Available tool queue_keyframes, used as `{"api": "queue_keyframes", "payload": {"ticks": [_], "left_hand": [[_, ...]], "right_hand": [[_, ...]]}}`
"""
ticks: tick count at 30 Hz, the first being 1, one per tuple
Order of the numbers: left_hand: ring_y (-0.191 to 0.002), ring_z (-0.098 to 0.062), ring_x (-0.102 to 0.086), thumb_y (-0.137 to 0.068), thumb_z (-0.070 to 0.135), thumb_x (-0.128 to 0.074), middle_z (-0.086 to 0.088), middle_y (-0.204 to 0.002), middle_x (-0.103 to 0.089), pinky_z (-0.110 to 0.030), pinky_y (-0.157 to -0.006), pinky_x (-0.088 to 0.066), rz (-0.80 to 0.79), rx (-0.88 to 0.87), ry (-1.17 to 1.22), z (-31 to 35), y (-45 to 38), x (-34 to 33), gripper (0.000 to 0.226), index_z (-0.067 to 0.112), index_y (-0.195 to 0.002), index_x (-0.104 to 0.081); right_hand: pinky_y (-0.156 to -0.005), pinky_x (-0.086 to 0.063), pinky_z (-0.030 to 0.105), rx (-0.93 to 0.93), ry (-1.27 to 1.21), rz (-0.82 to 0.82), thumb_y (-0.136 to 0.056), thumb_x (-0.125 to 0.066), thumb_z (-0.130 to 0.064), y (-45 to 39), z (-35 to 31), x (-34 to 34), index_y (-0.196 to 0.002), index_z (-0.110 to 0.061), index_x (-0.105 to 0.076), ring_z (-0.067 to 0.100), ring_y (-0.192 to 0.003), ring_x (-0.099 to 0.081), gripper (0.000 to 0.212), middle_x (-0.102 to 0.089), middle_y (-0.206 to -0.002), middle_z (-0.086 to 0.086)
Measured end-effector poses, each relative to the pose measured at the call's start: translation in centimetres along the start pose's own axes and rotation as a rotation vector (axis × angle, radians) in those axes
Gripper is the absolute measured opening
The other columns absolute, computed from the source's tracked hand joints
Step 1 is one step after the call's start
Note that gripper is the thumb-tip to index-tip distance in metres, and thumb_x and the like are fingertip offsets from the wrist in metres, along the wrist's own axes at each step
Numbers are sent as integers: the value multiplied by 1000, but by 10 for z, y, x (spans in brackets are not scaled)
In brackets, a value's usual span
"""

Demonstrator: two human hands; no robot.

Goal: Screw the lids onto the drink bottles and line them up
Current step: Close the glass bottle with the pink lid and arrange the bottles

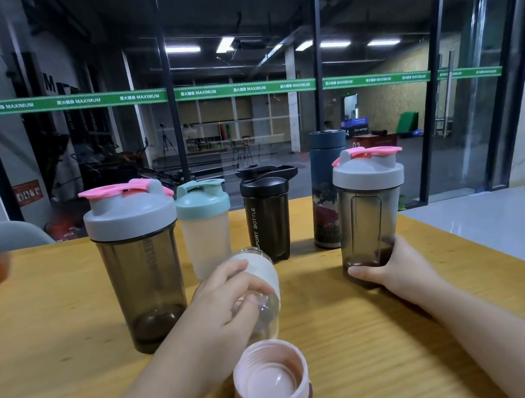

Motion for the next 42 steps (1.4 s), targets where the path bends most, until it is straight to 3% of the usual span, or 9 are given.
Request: {"api": "queue_keyframes", "payload": {"ticks": [4,7,11,19,24,26,29,34,42], "left_hand": [[-117,8,-32,-90,45,-52,36,-124,-30,-6,-79,-33,25,8,-50,-3,-1,4,7,38,-90,-56],[-120,5,-34,-84,46,-60,44,-115,-30,-21,-89,-30,54,2,-41,-5,-1,6,14,34,-86,-53],[-114,7,-33,-83,44,-63,46,-108,-29,-17,-82,-31,87,6,-83,-5,-1,9,18,33,-84,-49],[-111,7,-32,-88,34,-58,33,-121,-36,-18,-86,-32,135,1,-110,-4,1,11,20,40,-99,-42],[-109,16,-29,-90,26,-54,40,-109,-31,-14,-86,-28,126,-17,-118,-2,2,11,39,49,-117,-35],[-110,24,-24,-91,22,-52,46,-106,-29,-11,-87,-29,110,-45,-132,1,2,10,41,50,-117,-37],[-116,17,-22,-90,20,-51,42,-114,-33,-18,-102,-29,106,-60,-144,0,1,9,42,47,-121,-41],[-130,7,-19,-90,17,-52,51,-109,-25,-29,-110,-31,86,-37,-139,-1,0,8,44,47,-122,-44],[-128,13,-10,-86,12,-44,46,-113,-27,-30,-112,-26,102,-60,-153,-4,0,10,47,46,-119,-46]], "right_hand": [[-89,-42,31,9,-17,-41,-64,-84,-42,3,-3,-1,-133,-14,-39,22,-112,-55,87,-59,-126,2],[-83,-44,30,-15,-4,-89,-63,-83,-45,5,-3,-1,-126,-15,-45,18,-100,-57,80,-63,-116,0],[-63,-42,29,-99,163,-144,-70,-76,-52,15,-9,7,-86,-9,-54,19,-75,-54,51,-60,-85,5],[-72,-49,27,-65,512,-270,-71,-63,-68,26,-17,-3,-104,-6,-60,20,-86,-60,70,-64,-98,5],[-53,-34,23,-8,749,-280,-76,-57,-68,38,-31,-4,-67,-14,-43,19,-74,-50,57,-48,-71,-1],[-55,-34,23,88,695,-272,-77,-61,-63,42,-43,-8,-73,-17,-45,16,-76,-50,49,-50,-75,-3],[-54,-35,20,310,402,-370,-78,-69,-50,57,-66,-25,-72,-22,-50,7,-61,-44,34,-51,-70,-8],[-65,-46,16,535,178,-557,-78,-71,-43,86,-89,-54,-77,-35,-60,-1,-69,-53,13,-61,-76,-13],[-90,-48,22,547,81,-872,-64,-71,-54,109,-89,-77,-100,-48,-60,-4,-94,-58,37,-65,-97,-24]]}}
Point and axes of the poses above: each hand's wrist, its own y-axis away from the middle knuckle, its own x-axis out of the back of the hand, z = x × y, the point moved 8 cm from there along -y, towards the middle knuckle
